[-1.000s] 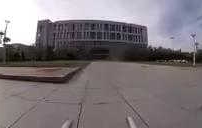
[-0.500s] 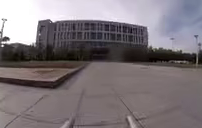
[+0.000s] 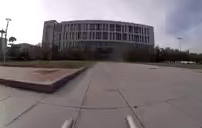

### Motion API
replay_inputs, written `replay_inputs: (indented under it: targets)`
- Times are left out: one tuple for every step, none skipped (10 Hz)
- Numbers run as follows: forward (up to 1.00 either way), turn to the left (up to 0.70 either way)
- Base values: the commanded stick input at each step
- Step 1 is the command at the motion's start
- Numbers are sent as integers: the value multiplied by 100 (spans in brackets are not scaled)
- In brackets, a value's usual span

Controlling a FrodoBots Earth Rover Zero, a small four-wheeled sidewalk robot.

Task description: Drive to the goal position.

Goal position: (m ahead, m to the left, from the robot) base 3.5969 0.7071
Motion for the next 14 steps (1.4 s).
replay_inputs:
  targets:
    - [100,0]
    - [100,0]
    - [100,0]
    - [100,0]
    - [100,0]
    - [100,0]
    - [100,0]
    - [100,0]
    - [100,0]
    - [100,0]
    - [100,0]
    - [100,7]
    - [100,27]
    - [100,25]
